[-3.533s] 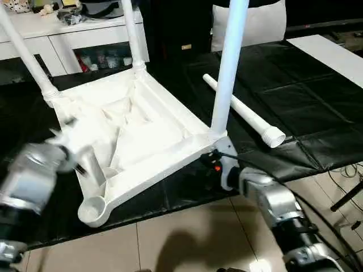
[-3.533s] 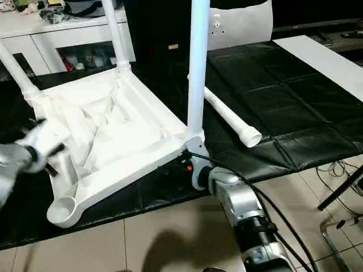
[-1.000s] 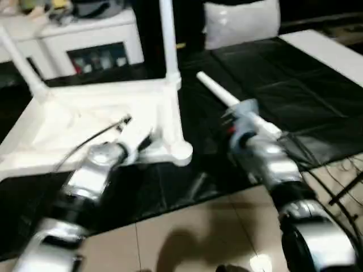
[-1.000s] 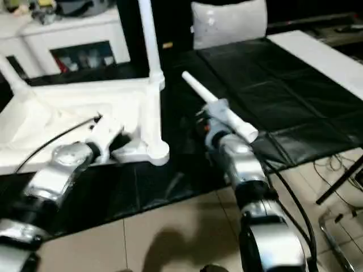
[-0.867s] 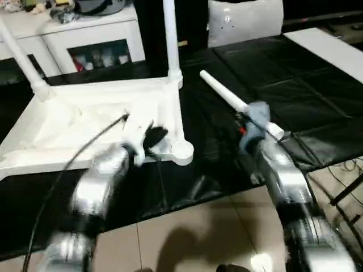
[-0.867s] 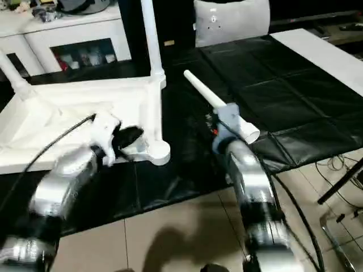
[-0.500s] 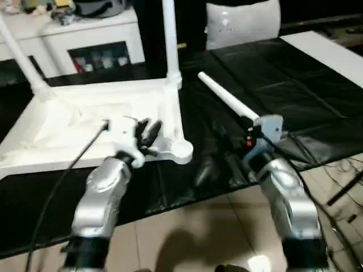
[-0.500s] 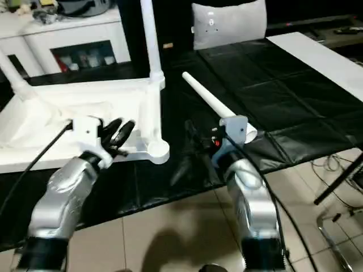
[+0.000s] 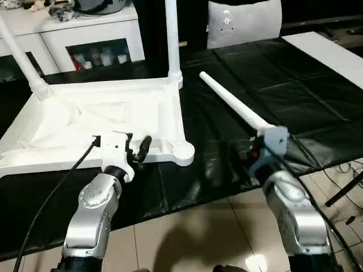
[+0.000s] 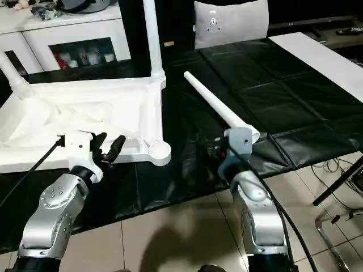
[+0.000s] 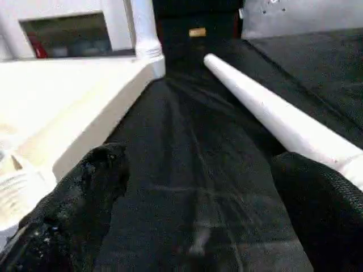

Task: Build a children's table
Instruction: Rotate table base

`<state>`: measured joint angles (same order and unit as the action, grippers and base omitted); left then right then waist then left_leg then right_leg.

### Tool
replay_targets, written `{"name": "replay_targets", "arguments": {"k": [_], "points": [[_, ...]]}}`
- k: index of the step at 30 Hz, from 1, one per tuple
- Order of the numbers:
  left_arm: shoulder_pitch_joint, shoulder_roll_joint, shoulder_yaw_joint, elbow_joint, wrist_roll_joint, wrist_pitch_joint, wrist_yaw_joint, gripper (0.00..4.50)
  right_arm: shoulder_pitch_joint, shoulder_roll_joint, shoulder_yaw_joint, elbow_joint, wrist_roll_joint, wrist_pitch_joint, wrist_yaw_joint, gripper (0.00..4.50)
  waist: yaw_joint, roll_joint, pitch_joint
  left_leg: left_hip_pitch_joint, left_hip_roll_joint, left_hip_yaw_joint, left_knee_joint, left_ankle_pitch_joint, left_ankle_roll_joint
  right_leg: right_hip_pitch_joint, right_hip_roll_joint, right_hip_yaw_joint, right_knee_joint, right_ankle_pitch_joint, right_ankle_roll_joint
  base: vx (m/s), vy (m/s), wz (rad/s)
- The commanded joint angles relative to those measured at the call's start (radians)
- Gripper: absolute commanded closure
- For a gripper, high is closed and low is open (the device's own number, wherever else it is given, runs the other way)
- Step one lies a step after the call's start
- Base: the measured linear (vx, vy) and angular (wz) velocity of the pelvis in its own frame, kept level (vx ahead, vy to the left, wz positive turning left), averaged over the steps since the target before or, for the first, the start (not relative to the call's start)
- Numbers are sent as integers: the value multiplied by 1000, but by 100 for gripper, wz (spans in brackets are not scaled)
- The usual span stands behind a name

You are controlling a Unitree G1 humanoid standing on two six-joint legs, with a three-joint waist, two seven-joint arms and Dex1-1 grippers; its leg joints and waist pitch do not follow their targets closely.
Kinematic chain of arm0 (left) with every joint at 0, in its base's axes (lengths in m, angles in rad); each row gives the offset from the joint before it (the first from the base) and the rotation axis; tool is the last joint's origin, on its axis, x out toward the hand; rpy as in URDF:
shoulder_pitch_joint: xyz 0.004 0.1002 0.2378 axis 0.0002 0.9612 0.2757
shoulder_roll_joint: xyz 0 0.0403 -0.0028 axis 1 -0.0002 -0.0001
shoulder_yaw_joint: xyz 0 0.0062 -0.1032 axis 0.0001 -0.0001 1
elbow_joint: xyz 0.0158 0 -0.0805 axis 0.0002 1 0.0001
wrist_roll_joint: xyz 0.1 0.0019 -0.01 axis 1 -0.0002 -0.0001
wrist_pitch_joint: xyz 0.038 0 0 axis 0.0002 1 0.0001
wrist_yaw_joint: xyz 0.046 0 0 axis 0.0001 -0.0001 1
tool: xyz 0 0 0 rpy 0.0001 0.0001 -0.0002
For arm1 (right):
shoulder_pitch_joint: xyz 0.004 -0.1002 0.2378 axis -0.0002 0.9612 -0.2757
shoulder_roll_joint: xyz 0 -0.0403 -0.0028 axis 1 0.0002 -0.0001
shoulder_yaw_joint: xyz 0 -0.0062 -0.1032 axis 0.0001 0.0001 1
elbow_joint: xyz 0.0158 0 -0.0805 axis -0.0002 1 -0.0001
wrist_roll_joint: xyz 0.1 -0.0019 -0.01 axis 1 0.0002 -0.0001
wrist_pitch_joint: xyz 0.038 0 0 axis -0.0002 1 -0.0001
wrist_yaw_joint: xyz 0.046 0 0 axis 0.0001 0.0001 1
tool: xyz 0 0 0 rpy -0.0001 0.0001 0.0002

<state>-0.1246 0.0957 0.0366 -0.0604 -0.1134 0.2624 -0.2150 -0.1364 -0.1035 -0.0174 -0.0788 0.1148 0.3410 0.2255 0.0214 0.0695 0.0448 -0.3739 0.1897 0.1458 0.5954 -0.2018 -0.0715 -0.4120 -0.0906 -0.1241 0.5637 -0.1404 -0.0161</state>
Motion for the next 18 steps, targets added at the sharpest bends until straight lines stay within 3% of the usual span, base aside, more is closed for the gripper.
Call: {"name": "replay_targets", "arguments": {"k": [1,2,3,4,5,6,7,8,9,10,11,12,13,14,15,16,17,18], "points": [[2,1,-15,-17,12,7,7,141,15,-28,40,-44,-19,0,31,0,8,-3,-59,-57,6,-50,-85,-167,144,104,-67,-4,-48,-318,-98,-6,-22,20],[1,2,-18,-22,16,11,9,119,18,-34,45,-47,-34,-27,25,0,-3,6,-61,-43,18,-76,-74,-173,172,91,-60,-15,-50,-240,-112,-6,-38,43],[0,3,-20,-24,19,14,10,119,19,-36,45,-48,-43,-43,19,0,-12,15,-59,-48,24,-92,-75,-186,168,96,-58,-22,-41,-216,-124,-6,-38,43],[0,6,-24,-28,26,17,12,111,21,-33,41,-53,-31,-40,23,0,-18,31,-58,-39,50,-132,-93,-264,140,97,-36,-32,-23,-189,-126,7,-57,47],[0,9,-27,-30,31,19,14,107,22,-30,36,-56,-21,-33,26,0,-37,38,-50,-23,79,-191,-127,-352,142,91,-9,-32,17,-194,-135,22,-87,51],[0,9,-28,-30,34,22,16,101,27,-32,32,-61,-7,-23,38,0,-43,42,-46,-1,96,-220,-142,-386,148,74,5,-26,41,-211,-157,22,-87,51],[1,9,-29,-31,35,24,18,90,31,-35,29,-66,-5,-18,39,0,-52,32,-41,18,102,-256,-148,-396,180,52,12,5,73,-233,-209,36,-129,62],[1,9,-29,-32,34,25,18,78,34,-36,26,-72,-6,-13,35,0,-44,31,-39,18,99,-268,-156,-410,177,50,11,14,82,-242,-244,10,-191,68],[1,10,-30,-33,32,25,19,70,37,-33,19,-81,-8,-7,20,0,-36,12,-27,-27,44,-264,-167,-464,129,74,10,44,84,-289,-296,10,-191,68],[0,12,-31,-32,32,25,18,65,36,-29,13,-89,0,-2,17,0,-22,-7,-35,-42,-16,-240,-119,-442,67,82,-6,52,23,-428,-337,-25,-241,64],[0,14,-33,-32,33,25,18,45,37,-28,12,-96,15,4,25,0,-19,-30,-39,-42,-60,-201,-36,-406,33,68,-32,49,-37,-563,-367,-63,-279,60],[0,16,-34,-33,34,23,17,45,38,-20,7,-109,35,21,26,0,-11,-45,-43,6,-107,-117,151,-321,27,26,-82,9,-130,-723,-402,-63,-279,60],[1,17,-35,-33,35,22,17,25,40,-15,3,-118,49,33,26,0,-7,-58,-30,-15,-101,1,293,-278,87,23,-83,-22,-139,-887,-324,-74,-265,38],[2,16,-32,-36,31,29,19,25,39,16,-28,-126,82,45,-2,0,0,-73,-23,-20,-115,20,240,-329,164,51,-42,73,-106,-787,-224,-6,-243,17],[3,14,-30,-38,30,34,21,25,38,35,-48,-130,98,49,-19,0,9,-43,-40,6,-101,11,168,-307,184,85,-62,112,-105,-746,-80,-6,-243,17],[4,12,-27,-40,29,39,22,21,37,54,-67,-132,114,51,-36,0,16,-31,-49,35,-87,0,88,-247,229,101,-33,123,-125,-652,81,6,-239,28],[4,12,-27,-40,29,39,22,10,37,54,-67,-132,114,51,-36,0,16,-31,-49,35,-87,0,88,-247,229,101,-33,123,-125,-652,81,-46,-236,27],[6,15,-27,-42,30,36,19,10,42,37,-55,-138,72,70,-50,0,15,23,-84,127,248,-190,-41,3,357,27,-35,49,44,-303,224,-46,-236,27]]}}
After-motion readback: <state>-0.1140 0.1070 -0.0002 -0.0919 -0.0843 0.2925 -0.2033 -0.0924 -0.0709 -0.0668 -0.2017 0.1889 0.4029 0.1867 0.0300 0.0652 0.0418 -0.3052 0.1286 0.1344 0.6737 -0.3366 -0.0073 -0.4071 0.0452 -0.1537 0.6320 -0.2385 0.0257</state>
